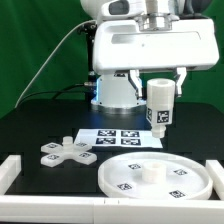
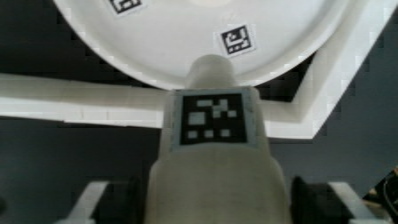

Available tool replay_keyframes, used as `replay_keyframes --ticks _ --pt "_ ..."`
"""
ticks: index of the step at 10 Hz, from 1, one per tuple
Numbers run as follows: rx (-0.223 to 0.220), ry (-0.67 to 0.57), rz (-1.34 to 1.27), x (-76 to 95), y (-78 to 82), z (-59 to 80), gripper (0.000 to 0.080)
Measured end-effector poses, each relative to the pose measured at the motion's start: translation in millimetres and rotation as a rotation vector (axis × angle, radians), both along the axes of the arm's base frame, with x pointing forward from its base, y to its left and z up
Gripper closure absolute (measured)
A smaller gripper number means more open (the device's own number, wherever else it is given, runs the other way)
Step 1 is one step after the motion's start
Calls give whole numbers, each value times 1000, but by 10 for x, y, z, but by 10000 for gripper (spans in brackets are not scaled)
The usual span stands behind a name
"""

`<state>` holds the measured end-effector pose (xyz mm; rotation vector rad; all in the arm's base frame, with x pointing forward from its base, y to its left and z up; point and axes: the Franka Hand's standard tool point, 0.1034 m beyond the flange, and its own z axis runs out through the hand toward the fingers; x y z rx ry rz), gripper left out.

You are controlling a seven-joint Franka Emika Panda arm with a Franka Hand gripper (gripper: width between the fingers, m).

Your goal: Assemble round table

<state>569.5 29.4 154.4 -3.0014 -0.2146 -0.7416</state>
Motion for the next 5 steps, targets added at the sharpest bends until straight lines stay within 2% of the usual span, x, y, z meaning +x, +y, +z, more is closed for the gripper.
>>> replay_keyframes --ticks 2,3,5 --pt "-8 -62 -10 -9 -41 -47 399" --pt "-12 -76 -1 -28 -5 -61 399" --pt "-28 -70 34 -210 122 -241 399"
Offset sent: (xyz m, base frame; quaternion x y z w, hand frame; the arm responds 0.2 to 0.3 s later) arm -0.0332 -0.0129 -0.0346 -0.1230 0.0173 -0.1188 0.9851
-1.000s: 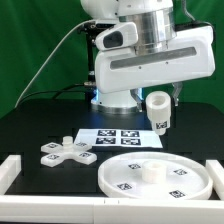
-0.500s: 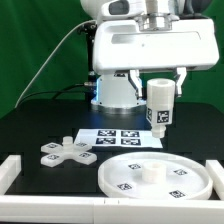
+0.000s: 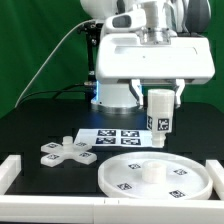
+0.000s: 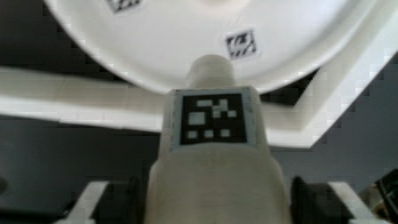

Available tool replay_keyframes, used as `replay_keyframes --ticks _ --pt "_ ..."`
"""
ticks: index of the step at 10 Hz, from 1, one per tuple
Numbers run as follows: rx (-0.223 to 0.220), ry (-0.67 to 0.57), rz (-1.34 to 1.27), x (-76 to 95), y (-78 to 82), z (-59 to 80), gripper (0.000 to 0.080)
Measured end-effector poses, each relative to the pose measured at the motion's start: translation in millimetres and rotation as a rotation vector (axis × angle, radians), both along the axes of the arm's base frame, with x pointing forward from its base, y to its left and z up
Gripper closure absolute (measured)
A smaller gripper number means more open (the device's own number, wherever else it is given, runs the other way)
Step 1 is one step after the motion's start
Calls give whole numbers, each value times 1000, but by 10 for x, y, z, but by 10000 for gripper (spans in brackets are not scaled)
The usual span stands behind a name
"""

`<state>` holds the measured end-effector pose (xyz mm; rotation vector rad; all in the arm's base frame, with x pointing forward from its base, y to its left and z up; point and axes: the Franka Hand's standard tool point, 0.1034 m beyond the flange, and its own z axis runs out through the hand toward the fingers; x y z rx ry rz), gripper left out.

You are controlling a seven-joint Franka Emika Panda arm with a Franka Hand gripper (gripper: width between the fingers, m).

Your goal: Assemble round table

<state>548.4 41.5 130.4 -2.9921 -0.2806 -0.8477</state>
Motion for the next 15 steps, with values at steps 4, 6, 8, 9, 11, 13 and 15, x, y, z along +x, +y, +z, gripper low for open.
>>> replay_keyframes --ticks 4,6,8,9,11,13,15 --pt "4 2 0 -33 29 -83 399" --pt "1 -1 -10 -78 -54 -199 399" --pt "4 26 -18 -122 -91 -299 399" --pt "5 30 -17 -125 -81 -321 399" --pt "7 34 -11 -130 -38 -340 399" --pt "8 41 -6 -141 -5 -379 399" --pt "8 28 -8 -120 -12 -382 399"
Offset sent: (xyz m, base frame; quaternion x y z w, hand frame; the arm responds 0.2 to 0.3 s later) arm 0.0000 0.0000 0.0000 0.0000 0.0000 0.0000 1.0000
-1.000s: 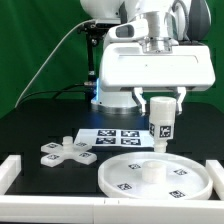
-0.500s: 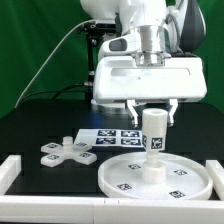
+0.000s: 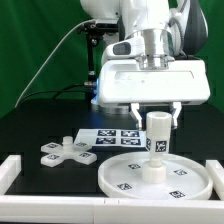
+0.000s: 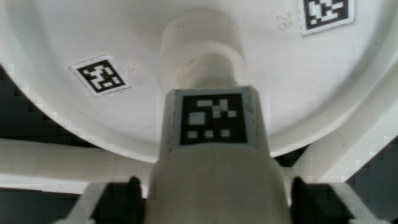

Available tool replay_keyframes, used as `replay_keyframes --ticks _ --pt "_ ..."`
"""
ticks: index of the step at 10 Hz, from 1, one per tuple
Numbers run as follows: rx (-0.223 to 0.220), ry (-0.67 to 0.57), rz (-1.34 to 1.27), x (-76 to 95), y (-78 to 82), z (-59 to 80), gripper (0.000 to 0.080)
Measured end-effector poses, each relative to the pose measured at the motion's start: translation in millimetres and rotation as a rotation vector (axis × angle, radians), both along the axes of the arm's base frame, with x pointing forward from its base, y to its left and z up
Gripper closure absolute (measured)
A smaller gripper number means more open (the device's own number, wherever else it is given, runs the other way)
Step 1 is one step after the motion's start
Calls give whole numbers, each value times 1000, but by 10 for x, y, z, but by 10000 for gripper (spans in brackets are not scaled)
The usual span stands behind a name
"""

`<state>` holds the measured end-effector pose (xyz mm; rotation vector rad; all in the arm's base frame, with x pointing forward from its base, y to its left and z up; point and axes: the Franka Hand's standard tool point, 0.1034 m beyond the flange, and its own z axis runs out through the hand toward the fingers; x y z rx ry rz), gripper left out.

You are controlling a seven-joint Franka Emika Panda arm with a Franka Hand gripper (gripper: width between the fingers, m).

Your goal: Assemble round table

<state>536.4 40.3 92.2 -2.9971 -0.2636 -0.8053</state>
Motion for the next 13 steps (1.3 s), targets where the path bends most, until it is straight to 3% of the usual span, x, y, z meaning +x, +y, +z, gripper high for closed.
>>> replay_keyframes --ticks 7,10,13 --pt "0 15 -15 -4 -106 -56 399" --pt "4 33 -10 -48 -59 -165 399" --pt "3 23 -9 -40 -54 -167 399"
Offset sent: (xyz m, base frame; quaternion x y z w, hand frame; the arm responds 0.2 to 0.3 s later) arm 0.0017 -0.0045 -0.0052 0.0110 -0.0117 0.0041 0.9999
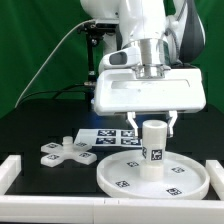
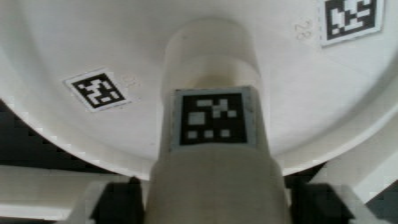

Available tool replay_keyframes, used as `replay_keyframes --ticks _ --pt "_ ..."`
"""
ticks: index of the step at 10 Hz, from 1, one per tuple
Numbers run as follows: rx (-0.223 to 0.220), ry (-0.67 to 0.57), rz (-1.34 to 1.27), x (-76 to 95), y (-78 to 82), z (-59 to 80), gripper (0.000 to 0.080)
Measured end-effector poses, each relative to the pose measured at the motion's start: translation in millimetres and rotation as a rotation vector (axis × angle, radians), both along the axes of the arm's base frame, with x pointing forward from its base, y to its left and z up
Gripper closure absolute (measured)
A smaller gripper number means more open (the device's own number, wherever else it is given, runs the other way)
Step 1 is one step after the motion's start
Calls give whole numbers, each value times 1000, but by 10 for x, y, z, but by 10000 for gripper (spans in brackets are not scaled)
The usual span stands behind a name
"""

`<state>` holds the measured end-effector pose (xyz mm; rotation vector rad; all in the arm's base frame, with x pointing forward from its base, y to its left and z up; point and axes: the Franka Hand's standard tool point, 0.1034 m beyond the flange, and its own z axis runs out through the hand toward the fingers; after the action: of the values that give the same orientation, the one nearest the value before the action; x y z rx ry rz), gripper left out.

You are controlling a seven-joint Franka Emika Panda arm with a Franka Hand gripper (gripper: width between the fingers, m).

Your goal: Assemble round table

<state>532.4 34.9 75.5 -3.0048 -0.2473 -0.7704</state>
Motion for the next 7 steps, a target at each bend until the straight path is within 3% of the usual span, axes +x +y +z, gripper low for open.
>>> replay_keyframes --ticks 1,3,4,7 --pt "1 8 1 -5 1 -8 399" --pt "1 16 2 -17 4 -23 198" --pt "5 56 8 -40 22 -39 164" --pt "36 266 21 33 114 110 151"
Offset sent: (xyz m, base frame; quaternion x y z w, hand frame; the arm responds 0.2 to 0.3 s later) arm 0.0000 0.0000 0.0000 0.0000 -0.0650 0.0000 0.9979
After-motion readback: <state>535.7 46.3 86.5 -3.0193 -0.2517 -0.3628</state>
